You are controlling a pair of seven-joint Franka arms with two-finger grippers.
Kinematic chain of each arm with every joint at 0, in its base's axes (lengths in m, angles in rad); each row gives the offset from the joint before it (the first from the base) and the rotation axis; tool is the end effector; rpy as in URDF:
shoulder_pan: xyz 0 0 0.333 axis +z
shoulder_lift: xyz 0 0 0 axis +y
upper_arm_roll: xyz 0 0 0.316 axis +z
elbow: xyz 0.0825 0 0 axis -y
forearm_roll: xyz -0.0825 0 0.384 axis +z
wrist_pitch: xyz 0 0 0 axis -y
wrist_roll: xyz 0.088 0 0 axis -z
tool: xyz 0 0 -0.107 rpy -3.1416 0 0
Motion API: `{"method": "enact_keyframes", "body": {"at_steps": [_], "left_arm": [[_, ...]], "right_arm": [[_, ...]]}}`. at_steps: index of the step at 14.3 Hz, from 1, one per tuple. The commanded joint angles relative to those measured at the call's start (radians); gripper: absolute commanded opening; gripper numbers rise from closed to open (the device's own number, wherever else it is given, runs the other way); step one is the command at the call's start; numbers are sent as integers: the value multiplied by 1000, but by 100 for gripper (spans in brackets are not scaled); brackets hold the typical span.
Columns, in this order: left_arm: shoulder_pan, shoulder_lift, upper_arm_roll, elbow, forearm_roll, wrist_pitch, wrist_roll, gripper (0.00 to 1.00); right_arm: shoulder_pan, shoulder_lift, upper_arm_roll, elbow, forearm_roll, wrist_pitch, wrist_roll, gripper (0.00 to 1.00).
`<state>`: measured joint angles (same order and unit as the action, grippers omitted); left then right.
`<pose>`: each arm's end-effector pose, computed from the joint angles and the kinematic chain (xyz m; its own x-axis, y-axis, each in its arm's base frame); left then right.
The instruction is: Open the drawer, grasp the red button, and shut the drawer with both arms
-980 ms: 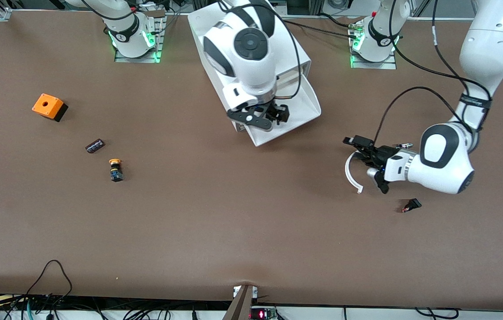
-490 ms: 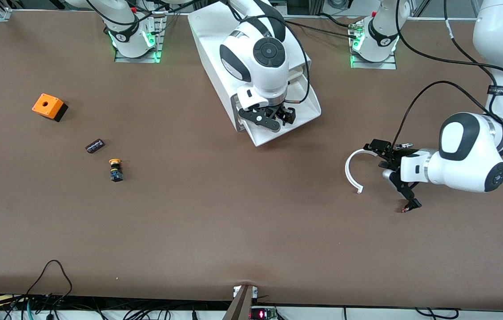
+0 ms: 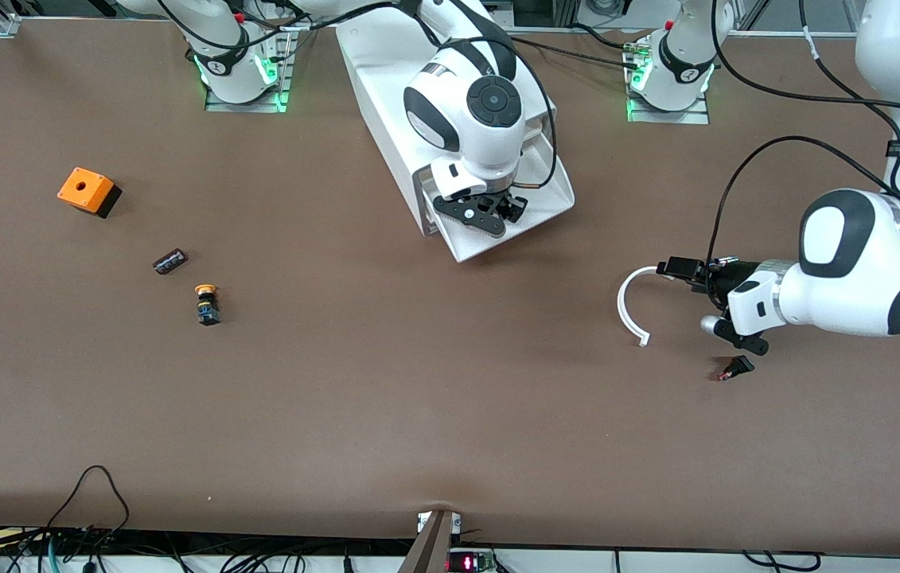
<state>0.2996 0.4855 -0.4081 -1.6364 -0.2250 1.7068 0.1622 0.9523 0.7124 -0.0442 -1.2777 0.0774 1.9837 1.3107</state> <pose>0.6270 -0.0618 0.3374 0.9180 -0.2488 -0.3087 -0.1001 -0.8989 0.4266 0.4456 0.5917 0.3301 0.9110 -0.4102 -0.0420 -0.4108 -0.9117 -0.0048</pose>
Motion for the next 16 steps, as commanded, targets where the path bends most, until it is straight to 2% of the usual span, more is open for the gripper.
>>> {"method": "enact_keyframes", "body": {"at_steps": [1, 4, 6, 8, 12, 16], "left_arm": [[-54, -79, -47, -43, 93, -6, -278, 100], [-94, -76, -109, -46, 125, 5, -527, 100], [-140, -73, -110, -59, 135, 43, -634, 100], [-178, -64, -110, -80, 135, 120, -772, 100], [-289, -24, -109, -128, 177, 290, -1008, 100], [-369, 5, -109, -143, 194, 356, -1150, 100]], "right_arm": [[10, 10, -11, 32, -13, -9, 1, 0], [-3, -10, -19, 37, -11, -23, -24, 0], [-16, -33, -39, 49, -8, -55, -60, 0], [-65, -56, -36, 110, 1, -146, -151, 0], [-188, -128, -31, 133, 39, -270, -409, 0], [-317, -172, -46, 124, 56, -414, -748, 0]]}}
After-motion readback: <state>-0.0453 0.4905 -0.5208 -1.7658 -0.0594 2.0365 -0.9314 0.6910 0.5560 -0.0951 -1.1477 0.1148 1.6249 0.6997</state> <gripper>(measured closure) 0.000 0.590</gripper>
